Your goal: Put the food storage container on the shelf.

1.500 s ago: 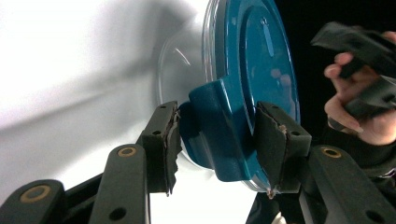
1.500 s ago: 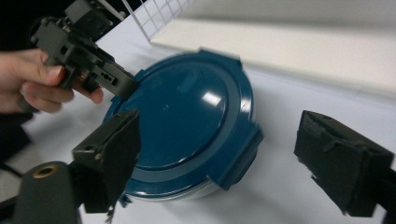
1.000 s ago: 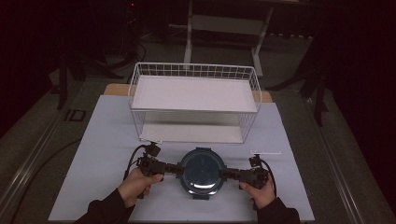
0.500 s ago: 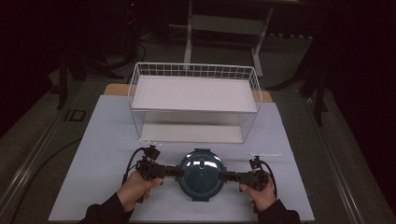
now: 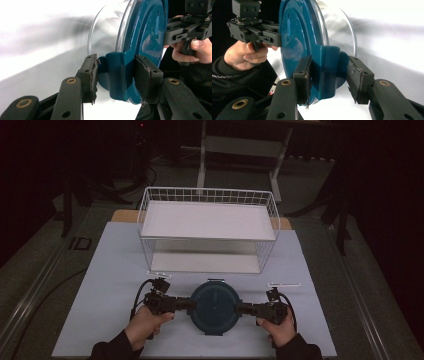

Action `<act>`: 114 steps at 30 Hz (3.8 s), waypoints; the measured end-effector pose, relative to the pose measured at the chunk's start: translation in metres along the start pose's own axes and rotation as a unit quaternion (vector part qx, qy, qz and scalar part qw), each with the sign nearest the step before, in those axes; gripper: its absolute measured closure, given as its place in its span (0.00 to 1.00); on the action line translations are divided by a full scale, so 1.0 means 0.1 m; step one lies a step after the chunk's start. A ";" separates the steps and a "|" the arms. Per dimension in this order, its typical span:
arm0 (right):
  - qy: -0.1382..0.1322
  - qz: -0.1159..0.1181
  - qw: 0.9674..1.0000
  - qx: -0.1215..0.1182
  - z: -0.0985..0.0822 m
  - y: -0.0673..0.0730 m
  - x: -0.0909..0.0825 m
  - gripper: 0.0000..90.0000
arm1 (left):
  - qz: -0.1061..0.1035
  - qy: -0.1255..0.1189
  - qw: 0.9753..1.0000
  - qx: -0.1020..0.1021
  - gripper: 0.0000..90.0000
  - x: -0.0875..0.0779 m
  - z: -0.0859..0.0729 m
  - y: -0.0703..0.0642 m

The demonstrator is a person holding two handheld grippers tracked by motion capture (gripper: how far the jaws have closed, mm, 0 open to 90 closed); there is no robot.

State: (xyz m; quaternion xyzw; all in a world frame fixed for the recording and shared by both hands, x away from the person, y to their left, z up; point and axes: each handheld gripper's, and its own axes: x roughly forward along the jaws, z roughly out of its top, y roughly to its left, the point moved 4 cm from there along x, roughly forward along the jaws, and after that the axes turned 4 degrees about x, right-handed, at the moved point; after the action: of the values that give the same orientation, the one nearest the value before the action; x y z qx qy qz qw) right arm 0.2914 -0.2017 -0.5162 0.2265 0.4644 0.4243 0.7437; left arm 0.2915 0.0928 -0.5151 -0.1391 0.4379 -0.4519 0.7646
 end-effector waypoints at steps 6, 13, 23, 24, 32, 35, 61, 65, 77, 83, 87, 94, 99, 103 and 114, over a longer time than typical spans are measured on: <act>-0.009 0.001 1.000 -0.017 0.09 0.07 0.00 0.63 | 0.010 -0.018 1.000 0.019 0.61 -0.09 0.10 -0.02; -0.020 0.002 0.999 -0.041 0.28 0.12 0.04 0.63 | 0.026 -0.041 0.998 0.040 0.61 -0.20 0.26 0.01; -0.038 0.004 0.997 -0.065 0.58 0.12 0.12 0.63 | 0.040 -0.066 0.996 0.054 0.61 -0.25 0.48 0.12; -0.038 0.004 0.997 -0.067 0.60 0.11 0.13 0.63 | 0.041 -0.068 0.995 0.055 0.61 -0.25 0.51 0.14; -0.050 0.000 0.995 -0.089 0.79 0.01 0.22 0.63 | 0.052 -0.077 0.993 0.070 0.61 -0.21 0.66 0.30; -0.055 -0.007 0.994 -0.092 0.85 -0.05 0.26 0.62 | 0.051 -0.084 0.993 0.069 0.61 -0.16 0.69 0.37; -0.086 -0.029 0.992 -0.092 1.10 -0.43 0.47 0.62 | 0.054 -0.131 0.987 0.075 0.60 0.12 0.83 0.76; -0.084 -0.025 0.993 -0.079 1.12 -0.46 0.47 0.61 | 0.055 -0.132 0.987 0.071 0.60 0.14 0.83 0.76; -0.108 -0.078 0.987 -0.090 1.16 -0.41 0.51 0.57 | 0.095 -0.174 0.977 0.076 0.52 0.19 0.85 0.86; -0.120 -0.106 0.981 -0.111 1.18 -0.39 0.52 0.51 | 0.111 -0.190 0.973 0.074 0.40 0.20 0.85 0.90; -0.123 -0.115 0.980 -0.102 1.21 -0.38 0.53 0.51 | 0.122 -0.190 0.971 0.073 0.40 0.21 0.89 0.90; -0.132 -0.120 0.977 -0.117 1.19 -0.34 0.53 0.48 | 0.115 -0.180 0.975 0.063 0.33 0.19 0.88 0.85; -0.129 -0.127 0.975 -0.129 1.15 -0.25 0.51 0.44 | 0.128 -0.163 0.976 0.069 0.31 0.19 0.85 0.73; -0.132 -0.130 0.973 -0.136 1.12 -0.17 0.46 0.44 | 0.124 -0.157 0.975 0.096 0.31 0.15 0.82 0.65; -0.129 -0.118 0.972 -0.154 0.98 0.02 0.38 0.43 | 0.091 -0.144 0.976 0.137 0.27 -0.04 0.65 0.45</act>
State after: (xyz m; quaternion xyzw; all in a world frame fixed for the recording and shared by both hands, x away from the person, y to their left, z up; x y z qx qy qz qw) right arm 0.3855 -0.1626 -0.4879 0.1054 0.3170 0.3673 0.8680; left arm 0.3677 0.1091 -0.5028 -0.0564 0.2677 -0.4109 0.8696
